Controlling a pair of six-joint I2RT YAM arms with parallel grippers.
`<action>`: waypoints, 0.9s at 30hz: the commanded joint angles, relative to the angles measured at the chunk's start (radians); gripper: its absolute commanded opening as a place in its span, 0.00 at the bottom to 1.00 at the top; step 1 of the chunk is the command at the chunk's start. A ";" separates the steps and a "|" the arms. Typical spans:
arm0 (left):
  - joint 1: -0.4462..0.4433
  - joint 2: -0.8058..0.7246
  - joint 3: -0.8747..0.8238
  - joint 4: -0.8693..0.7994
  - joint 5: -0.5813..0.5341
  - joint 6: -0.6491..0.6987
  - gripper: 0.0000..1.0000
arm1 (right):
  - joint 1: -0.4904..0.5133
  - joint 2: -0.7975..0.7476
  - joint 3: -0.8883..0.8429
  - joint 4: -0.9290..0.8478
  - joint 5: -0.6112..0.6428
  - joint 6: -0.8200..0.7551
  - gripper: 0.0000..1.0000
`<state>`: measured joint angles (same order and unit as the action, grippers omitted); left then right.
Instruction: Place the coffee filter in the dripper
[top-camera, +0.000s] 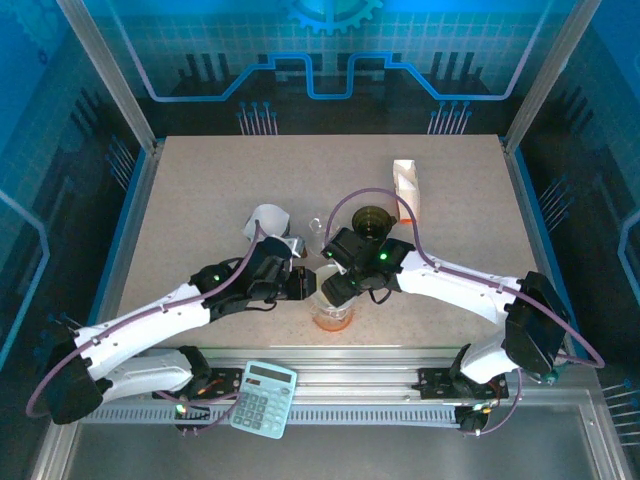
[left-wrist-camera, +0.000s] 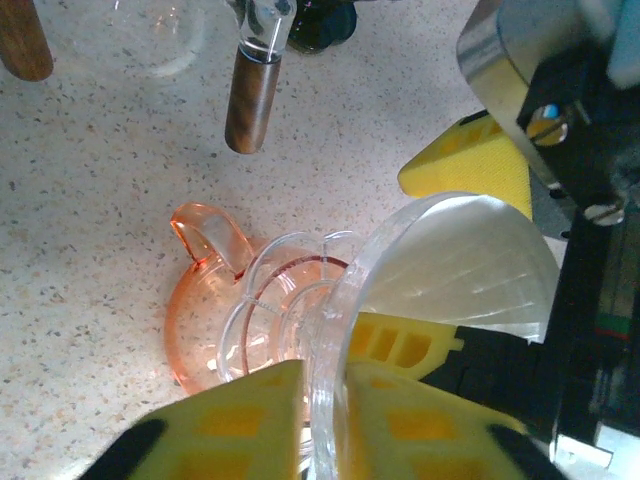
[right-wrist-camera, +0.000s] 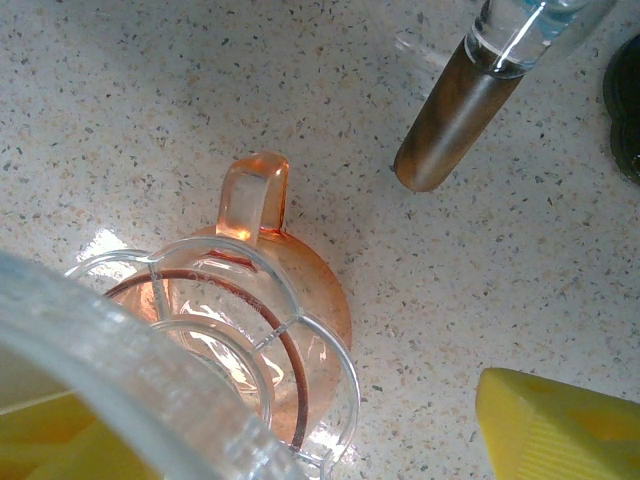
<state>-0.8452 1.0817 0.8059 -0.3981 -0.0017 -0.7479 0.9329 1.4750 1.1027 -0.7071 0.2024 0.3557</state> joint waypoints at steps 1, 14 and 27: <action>0.006 -0.016 -0.014 -0.012 0.013 0.001 0.26 | -0.009 0.030 -0.009 0.006 0.005 0.011 0.79; 0.006 -0.009 -0.023 0.000 0.022 -0.007 0.31 | -0.003 0.058 -0.009 -0.015 0.036 0.009 0.78; 0.006 0.009 -0.021 0.008 0.024 -0.004 0.24 | -0.003 -0.128 0.076 -0.040 0.070 -0.016 0.80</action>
<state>-0.8452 1.0813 0.7933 -0.3965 -0.0013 -0.7578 0.9329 1.4178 1.1187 -0.7177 0.2314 0.3527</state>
